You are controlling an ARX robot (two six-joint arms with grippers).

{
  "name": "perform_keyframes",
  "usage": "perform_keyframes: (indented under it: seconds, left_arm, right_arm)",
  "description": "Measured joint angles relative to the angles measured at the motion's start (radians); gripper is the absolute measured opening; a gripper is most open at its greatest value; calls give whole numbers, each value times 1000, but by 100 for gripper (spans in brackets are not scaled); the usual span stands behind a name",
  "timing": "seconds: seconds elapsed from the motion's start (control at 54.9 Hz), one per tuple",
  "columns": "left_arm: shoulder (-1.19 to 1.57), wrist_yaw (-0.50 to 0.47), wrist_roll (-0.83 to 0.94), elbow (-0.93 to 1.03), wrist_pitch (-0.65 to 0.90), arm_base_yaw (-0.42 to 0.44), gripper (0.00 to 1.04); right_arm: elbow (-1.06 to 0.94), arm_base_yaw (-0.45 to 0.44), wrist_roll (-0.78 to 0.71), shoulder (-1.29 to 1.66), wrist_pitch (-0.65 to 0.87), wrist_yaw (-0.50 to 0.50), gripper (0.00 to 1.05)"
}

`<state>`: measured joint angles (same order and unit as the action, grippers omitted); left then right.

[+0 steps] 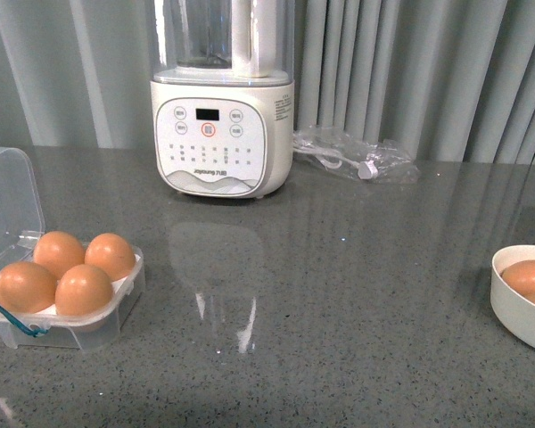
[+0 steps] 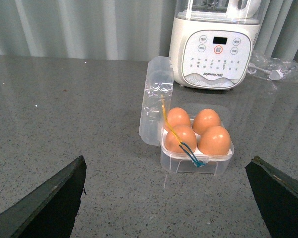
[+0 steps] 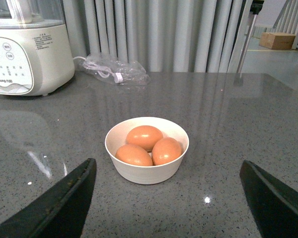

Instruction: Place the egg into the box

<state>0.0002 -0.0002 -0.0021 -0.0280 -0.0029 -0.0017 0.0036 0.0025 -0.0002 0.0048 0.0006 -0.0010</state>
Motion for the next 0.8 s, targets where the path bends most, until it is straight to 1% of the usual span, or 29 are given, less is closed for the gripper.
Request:
perform_keyframes:
  seconds: [0.018, 0.073, 0.765, 0.783, 0.801]
  left_arm:
    - [0, 0, 0, 0, 0, 0, 98]
    - [0, 0, 0, 0, 0, 0, 98]
    - [0, 0, 0, 0, 0, 0, 98]
    - [14, -40, -11, -5, -21, -13, 98]
    - [37, -112, -38, -22, -71, -33, 98]
  right_arm:
    - [0, 0, 1, 0, 0, 0, 99]
    - [0, 0, 0, 0, 0, 0, 97]
    - [0, 0, 0, 0, 0, 0, 97]
    - [0, 0, 0, 0, 0, 0, 97]
    - [0, 0, 0, 0, 0, 0, 97]
